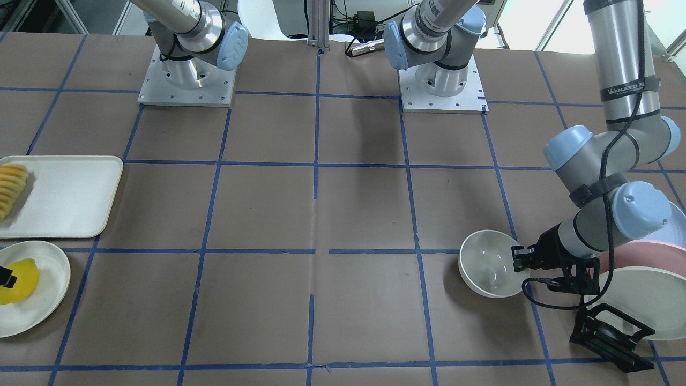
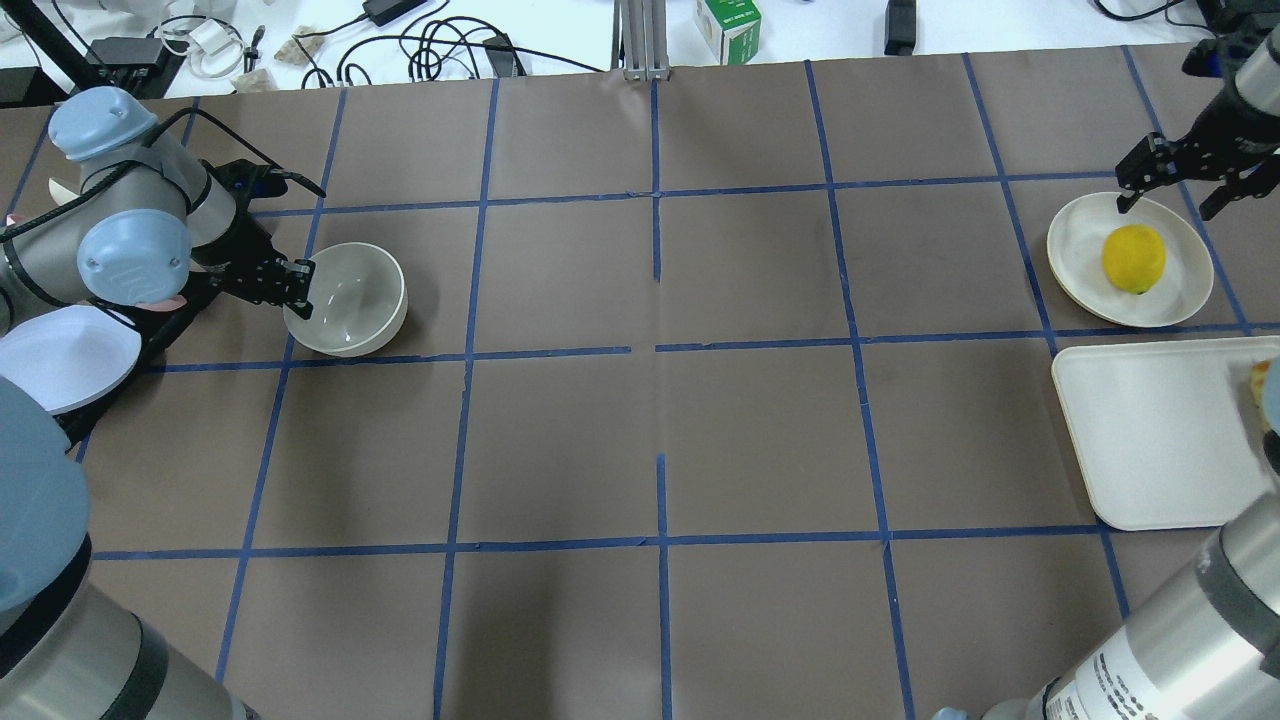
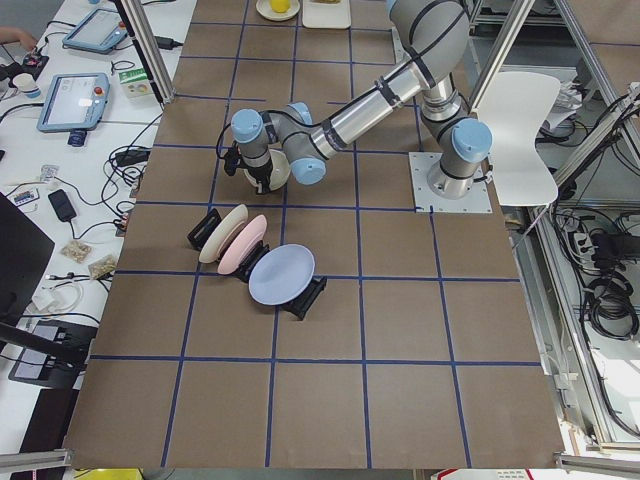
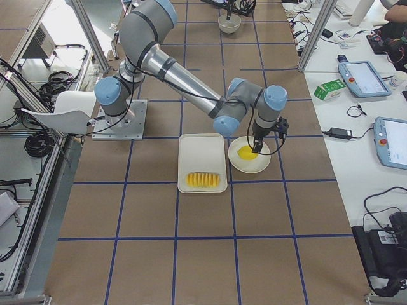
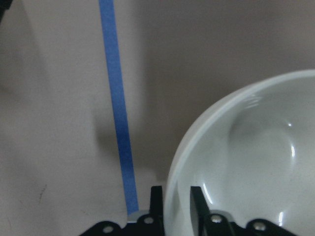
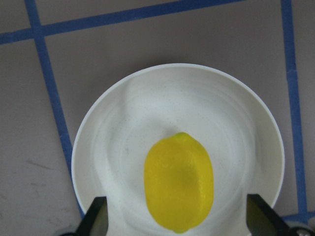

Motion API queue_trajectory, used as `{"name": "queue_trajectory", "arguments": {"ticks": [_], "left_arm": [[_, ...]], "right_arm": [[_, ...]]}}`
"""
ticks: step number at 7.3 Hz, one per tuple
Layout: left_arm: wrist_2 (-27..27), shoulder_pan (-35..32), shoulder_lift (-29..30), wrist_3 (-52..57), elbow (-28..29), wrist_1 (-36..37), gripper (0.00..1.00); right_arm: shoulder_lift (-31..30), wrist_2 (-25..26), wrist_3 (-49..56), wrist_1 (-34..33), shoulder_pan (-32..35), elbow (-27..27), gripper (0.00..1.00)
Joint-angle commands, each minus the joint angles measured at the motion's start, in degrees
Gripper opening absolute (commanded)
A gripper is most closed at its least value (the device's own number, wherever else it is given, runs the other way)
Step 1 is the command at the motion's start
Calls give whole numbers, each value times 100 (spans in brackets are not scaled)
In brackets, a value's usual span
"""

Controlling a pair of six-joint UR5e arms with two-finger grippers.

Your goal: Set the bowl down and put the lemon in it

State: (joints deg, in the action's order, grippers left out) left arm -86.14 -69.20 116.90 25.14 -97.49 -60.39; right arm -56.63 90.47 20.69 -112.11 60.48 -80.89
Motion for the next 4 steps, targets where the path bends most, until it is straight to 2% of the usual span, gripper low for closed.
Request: {"name": "queue_trajectory", "arguments": {"ticks": [1, 2, 3, 4], "left_arm": [[253, -398, -192, -646, 377, -611, 0], [638, -1132, -272, -1130, 467, -693, 0], [668, -1844, -229, -1778, 450, -624, 0], [747, -2382, -203, -2464, 441, -589, 0]], "right_arm": [[293, 40, 50, -145, -19, -6, 100], [328, 162, 119, -136, -19, -23, 95], [320, 198, 163, -162, -19, -84, 80], [337, 199, 181, -145, -19, -111, 69]]}}
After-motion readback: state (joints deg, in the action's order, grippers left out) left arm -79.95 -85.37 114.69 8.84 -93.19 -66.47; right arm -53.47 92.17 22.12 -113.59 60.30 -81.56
